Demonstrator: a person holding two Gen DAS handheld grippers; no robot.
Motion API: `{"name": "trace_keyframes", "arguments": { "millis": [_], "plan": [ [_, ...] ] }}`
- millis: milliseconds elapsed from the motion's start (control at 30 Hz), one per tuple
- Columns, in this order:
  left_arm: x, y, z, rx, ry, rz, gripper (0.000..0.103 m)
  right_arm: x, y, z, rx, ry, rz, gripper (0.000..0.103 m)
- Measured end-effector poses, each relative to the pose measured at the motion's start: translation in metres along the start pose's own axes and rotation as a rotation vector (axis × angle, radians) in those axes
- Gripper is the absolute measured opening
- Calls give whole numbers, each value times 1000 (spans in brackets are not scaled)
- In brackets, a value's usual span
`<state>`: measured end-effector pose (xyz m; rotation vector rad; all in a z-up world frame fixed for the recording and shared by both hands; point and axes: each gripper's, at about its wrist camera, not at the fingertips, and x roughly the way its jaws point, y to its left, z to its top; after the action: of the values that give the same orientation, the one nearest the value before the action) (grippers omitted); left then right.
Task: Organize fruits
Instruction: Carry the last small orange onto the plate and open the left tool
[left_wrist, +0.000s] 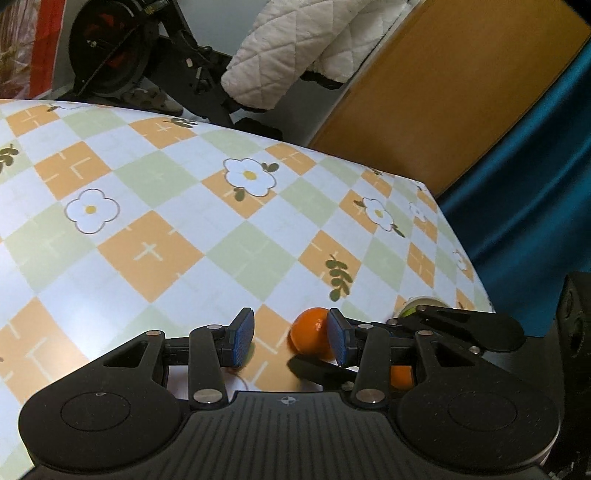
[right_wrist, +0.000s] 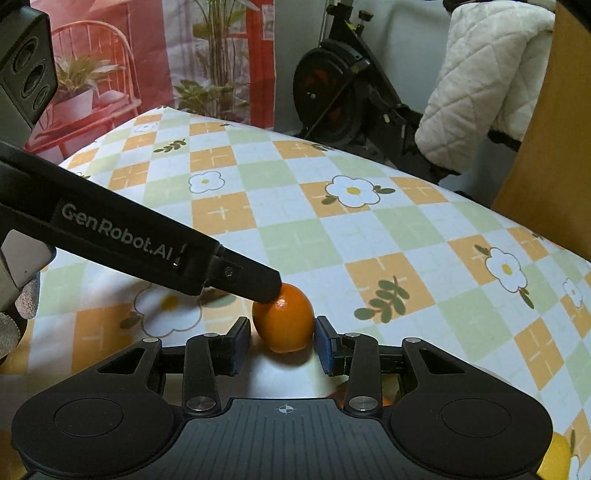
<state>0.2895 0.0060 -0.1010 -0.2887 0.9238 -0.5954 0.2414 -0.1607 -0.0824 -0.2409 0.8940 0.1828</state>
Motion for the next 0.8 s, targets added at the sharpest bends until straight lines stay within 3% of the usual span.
{"name": "trace_keyframes", "arguments": {
  "millis": [300,400,800],
  "plan": [
    [9,-4,-8,20,27,-35,45,-2,-2,-2,13,-11,12,31],
    [7,-6,-8,27,14,-49,34,-3,-1,-2,16,-13,10,30],
    [-24,-33,-10,98,-32,-32,33,-36,4,-5,41,-81,3,30]
  ]
}}
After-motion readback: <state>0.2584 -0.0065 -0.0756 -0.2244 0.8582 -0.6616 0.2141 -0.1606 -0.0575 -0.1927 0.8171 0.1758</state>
